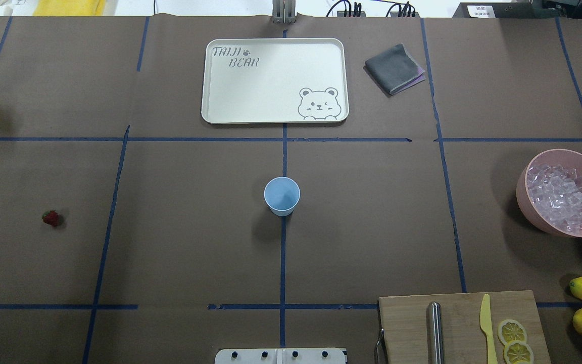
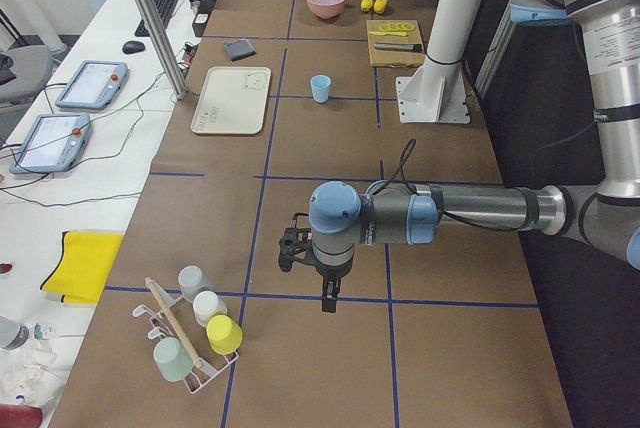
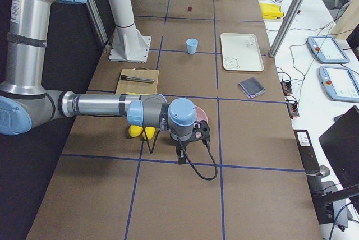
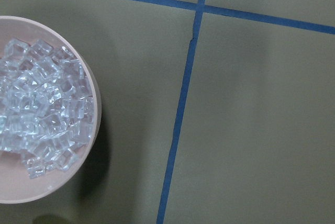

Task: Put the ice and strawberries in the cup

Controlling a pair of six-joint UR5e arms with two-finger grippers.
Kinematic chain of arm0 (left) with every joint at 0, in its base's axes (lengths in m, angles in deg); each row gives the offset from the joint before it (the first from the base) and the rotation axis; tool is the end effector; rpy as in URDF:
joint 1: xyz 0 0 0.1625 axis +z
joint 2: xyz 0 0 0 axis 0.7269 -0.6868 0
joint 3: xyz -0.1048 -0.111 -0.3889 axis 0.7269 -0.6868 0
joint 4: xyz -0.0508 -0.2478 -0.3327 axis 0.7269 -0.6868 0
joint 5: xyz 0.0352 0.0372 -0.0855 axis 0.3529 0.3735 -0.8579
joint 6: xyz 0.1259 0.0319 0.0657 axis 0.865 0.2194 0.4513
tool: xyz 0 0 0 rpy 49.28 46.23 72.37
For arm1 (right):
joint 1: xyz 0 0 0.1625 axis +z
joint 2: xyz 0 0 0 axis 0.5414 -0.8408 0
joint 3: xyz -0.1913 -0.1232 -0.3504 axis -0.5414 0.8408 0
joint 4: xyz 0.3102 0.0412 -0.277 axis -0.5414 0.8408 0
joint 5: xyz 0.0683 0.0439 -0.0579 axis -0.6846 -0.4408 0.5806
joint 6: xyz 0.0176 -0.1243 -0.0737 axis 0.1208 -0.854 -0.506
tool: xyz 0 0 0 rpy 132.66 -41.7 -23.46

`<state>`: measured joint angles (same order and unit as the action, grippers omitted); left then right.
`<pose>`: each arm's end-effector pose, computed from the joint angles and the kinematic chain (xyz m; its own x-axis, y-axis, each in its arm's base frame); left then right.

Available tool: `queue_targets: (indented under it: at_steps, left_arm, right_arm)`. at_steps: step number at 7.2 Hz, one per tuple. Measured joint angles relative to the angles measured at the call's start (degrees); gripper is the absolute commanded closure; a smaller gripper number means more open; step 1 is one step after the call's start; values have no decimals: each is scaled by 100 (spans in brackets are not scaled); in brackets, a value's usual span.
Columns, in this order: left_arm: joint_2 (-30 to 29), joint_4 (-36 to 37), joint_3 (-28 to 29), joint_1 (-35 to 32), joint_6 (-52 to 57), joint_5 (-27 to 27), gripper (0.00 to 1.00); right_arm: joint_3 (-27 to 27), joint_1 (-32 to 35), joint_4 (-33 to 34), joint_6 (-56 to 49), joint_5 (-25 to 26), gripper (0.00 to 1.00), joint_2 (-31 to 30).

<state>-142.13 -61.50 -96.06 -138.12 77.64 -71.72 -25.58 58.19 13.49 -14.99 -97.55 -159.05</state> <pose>-0.0436 -0.3742 0.6642 0.7258 0.0995 -0.6807 -0.0711 0.9950 0.0697 0.0355 -0.4034 0.6615 0.6822 -0.1699 0.7111 0.1305 0.9853 0.1102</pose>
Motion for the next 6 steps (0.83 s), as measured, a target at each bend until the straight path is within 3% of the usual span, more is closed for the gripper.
queue_targets:
  at_steps: [6]
  left_arm:
    - [0, -11, 49, 0, 1, 0, 0]
  right_arm:
    - [-207, -3, -19, 154, 2, 0, 74]
